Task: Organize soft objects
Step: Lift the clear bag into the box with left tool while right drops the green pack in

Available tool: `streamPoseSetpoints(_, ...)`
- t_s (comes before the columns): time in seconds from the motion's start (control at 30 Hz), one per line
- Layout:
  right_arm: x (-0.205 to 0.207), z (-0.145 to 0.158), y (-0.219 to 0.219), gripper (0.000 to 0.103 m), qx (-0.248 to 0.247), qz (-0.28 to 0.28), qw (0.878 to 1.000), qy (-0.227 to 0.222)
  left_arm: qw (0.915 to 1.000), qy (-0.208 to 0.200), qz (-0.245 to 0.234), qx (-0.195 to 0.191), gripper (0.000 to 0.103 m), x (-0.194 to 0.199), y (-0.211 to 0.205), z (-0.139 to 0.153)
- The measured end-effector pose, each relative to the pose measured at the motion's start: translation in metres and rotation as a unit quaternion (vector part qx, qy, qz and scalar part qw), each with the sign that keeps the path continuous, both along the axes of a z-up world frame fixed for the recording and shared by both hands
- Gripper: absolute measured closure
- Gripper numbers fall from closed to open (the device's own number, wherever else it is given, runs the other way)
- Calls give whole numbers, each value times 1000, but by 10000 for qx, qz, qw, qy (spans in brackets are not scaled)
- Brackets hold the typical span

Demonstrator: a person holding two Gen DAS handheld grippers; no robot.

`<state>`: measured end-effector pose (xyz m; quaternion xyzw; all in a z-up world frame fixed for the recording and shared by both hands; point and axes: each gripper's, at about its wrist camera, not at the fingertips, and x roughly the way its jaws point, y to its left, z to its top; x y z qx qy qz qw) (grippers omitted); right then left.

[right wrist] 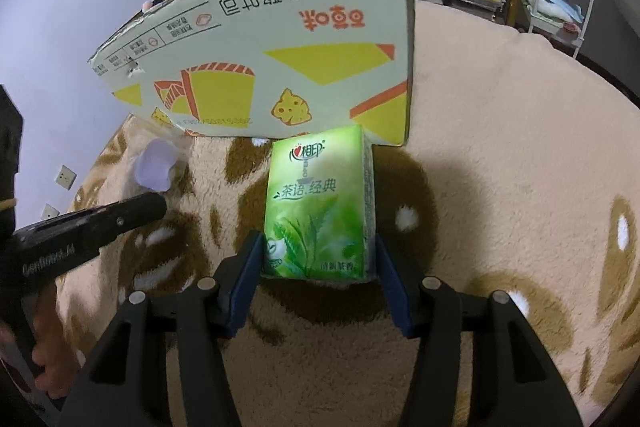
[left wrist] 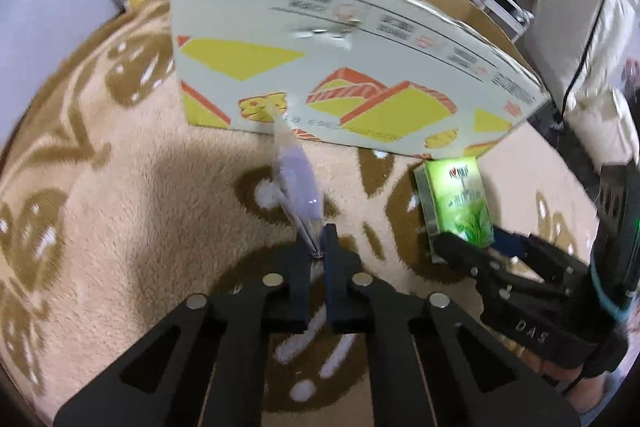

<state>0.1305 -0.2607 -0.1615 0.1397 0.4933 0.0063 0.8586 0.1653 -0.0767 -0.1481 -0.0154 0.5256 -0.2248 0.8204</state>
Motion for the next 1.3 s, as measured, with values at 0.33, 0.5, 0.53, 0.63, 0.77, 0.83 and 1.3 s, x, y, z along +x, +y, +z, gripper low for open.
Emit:
streamPoseSetpoints(0.33, -11, -2, 3, 45, -176, 15, 9998, 27, 9999, -142, 13, -73, 102, -10, 7, 14)
streamPoseSetpoints(0.5, -19, 5, 3, 46, -181, -69, 9997, -112, 9972, -583, -68, 470, 102, -25, -1, 21)
streamPoseSetpoints(0.53, -19, 7, 0, 46, -171, -109, 9997, -135, 9963, -664, -109, 534, 102, -29, -2, 23)
streamPoseSetpoints(0.63, -24, 13, -7, 46, -81, -287, 9993, -205, 9966, -653, -179, 462, 102, -35, -4, 28)
streamPoseSetpoints(0.77, -33, 22, -14, 46, -127, -444, 9985, -308, 9950, -872, -159, 453, 102, -42, -1, 38)
streamPoseSetpoints(0.83, -38, 29, -17, 46, -134, -488, 9980, -385, 9945, -956, -158, 400, 103, -46, 0, 44)
streamPoseSetpoints(1.3, -61, 76, -14, 46, -268, -575, 9919, -1101, 9867, -1569, 31, 428, 103, -65, 13, 75)
